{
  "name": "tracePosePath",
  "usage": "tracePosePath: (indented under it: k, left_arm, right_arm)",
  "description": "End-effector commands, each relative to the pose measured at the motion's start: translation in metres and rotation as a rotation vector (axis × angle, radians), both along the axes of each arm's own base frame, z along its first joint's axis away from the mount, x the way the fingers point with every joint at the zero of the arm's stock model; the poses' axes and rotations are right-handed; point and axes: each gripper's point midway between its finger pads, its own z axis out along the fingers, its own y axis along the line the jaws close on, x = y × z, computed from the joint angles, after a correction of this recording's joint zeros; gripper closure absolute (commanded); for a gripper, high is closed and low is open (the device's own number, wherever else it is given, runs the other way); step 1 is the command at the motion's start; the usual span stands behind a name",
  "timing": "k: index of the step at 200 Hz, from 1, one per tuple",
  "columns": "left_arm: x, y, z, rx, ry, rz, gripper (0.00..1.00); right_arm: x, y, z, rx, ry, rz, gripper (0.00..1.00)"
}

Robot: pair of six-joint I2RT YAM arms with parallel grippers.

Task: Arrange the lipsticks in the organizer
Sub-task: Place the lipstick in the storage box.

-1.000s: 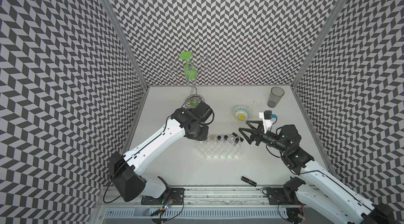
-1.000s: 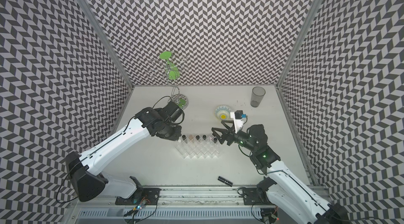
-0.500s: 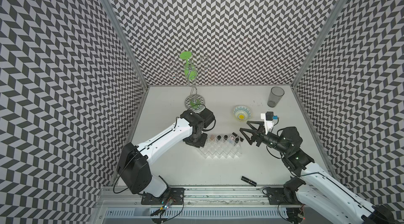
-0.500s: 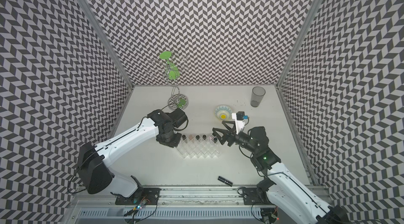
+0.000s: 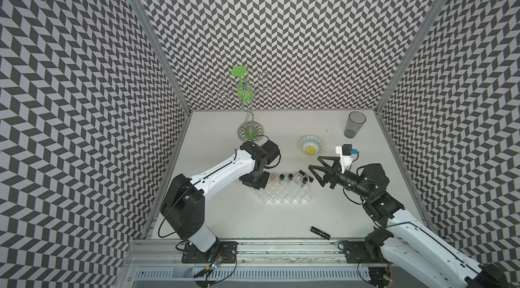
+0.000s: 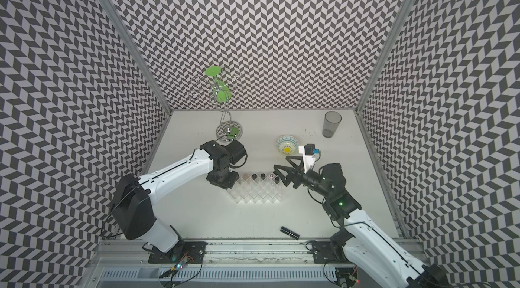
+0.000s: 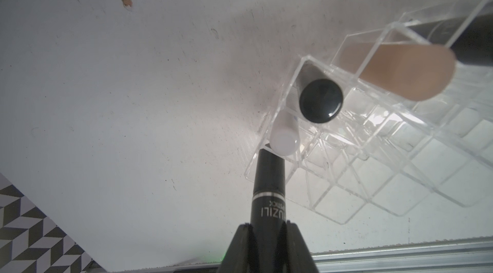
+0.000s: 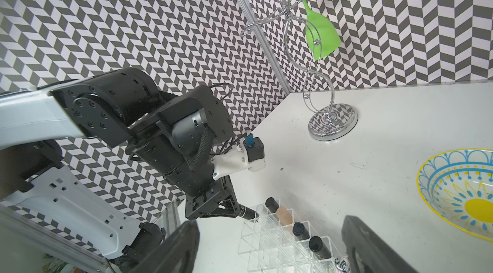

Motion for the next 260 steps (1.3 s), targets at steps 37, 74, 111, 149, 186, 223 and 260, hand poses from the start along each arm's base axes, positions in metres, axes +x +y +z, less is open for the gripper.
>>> tracePosePath:
  k: [37,74,111,149,186,223,260]
  left_arm:
    - [0.012,-0.008,-0.019,0.013,0.003,-0.041,0.77]
    - [0.02,-0.008,-0.011,0.011,-0.046,-0.026,0.47]
    - [0.041,-0.015,0.046,-0.056,-0.235,0.017,0.38]
    - [0.048,-0.059,0.142,-0.639,-0.649,0.051,0.36]
    - [0.017,-0.088,0.154,-1.117,-0.746,-0.044,0.35]
    - [0.007,-0.109,0.149,-1.217,-0.711,-0.186,0.32]
    - [-0.009,-0.107,0.16,-1.281,-0.725,-0.263,0.33]
  right_arm:
    - [0.001,-0.001,0.009,0.021,-0.042,-0.005,0.12]
    - [0.001,-0.001,0.007,0.019,-0.036,-0.004,0.12]
    - [0.002,0.005,0.0,0.017,0.005,0.028,0.12]
    - [-0.01,0.014,-0.005,-0.019,0.134,0.06,0.23]
    - [-0.031,0.008,-0.039,-0.276,0.298,-0.145,0.21]
    - [-0.073,-0.017,-0.116,-0.68,0.594,-0.219,0.33]
    - [-0.124,-0.004,-0.145,-0.886,0.68,-0.023,0.25]
